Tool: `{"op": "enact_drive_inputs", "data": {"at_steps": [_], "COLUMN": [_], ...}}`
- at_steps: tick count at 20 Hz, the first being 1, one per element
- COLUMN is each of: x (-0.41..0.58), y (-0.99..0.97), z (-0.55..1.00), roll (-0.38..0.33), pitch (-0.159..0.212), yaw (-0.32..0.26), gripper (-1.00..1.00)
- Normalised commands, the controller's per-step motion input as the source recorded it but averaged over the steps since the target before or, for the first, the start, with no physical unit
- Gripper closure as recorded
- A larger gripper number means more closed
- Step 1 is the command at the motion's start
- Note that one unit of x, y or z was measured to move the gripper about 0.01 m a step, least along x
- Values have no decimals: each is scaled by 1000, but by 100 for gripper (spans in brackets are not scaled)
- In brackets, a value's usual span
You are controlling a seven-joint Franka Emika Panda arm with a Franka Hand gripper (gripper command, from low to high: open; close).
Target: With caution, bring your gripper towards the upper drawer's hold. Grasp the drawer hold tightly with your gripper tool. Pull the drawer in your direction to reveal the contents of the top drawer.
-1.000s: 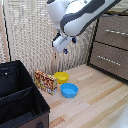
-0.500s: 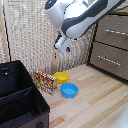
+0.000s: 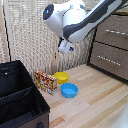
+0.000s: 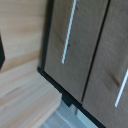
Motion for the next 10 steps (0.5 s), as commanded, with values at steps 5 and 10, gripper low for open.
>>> {"op": "enact_drive_inputs", "data": {"at_steps": [5, 10], "x": [-33, -23], "y": [-665, -836], "z": [223, 194], "roll": [-134, -113], "pitch": [37, 0], "yaw": [-73, -40], "gripper": [-100, -100]}}
